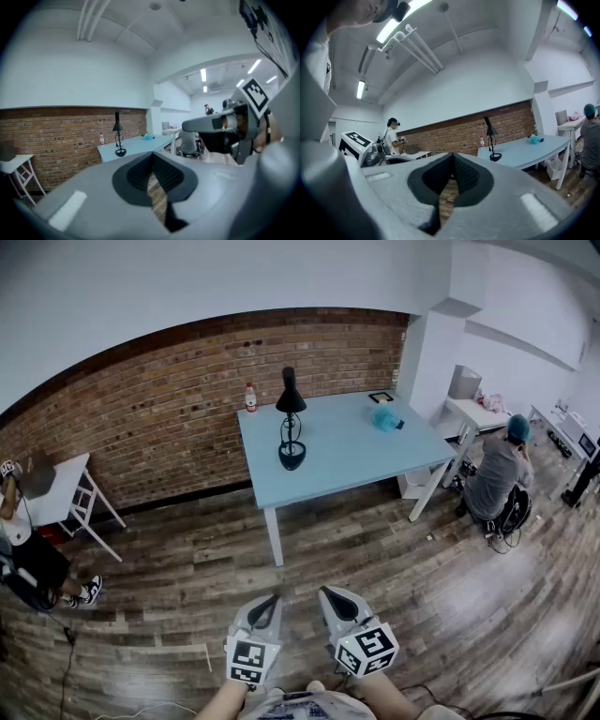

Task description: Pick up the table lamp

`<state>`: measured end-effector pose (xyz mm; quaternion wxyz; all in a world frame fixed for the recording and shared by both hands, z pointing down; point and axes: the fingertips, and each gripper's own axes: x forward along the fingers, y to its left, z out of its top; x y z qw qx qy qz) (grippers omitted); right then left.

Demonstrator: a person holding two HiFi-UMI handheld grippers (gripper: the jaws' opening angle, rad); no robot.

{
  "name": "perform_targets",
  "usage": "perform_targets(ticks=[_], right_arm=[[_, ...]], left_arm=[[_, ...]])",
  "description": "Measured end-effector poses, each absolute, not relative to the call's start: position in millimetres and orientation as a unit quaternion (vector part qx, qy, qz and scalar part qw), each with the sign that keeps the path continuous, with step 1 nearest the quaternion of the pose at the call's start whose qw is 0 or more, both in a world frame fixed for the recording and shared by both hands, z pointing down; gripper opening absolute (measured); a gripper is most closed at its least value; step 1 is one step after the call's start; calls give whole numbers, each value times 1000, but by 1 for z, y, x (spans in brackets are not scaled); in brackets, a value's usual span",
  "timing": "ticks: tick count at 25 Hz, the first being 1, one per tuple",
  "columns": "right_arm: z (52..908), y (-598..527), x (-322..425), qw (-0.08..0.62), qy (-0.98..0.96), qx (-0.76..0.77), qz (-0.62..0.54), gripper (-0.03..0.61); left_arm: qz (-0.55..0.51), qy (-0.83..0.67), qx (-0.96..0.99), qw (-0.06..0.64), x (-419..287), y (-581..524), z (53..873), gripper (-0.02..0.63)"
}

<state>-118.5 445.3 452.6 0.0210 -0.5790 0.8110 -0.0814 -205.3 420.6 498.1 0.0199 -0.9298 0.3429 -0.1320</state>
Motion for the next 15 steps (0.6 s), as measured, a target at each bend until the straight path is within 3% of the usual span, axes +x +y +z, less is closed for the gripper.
perform_targets(ticks=[15], right_arm=[[459,442,-84,22,833,-548,-79,-2]], left_arm=[[-140,363,-921,8,-164,415,512,-8]])
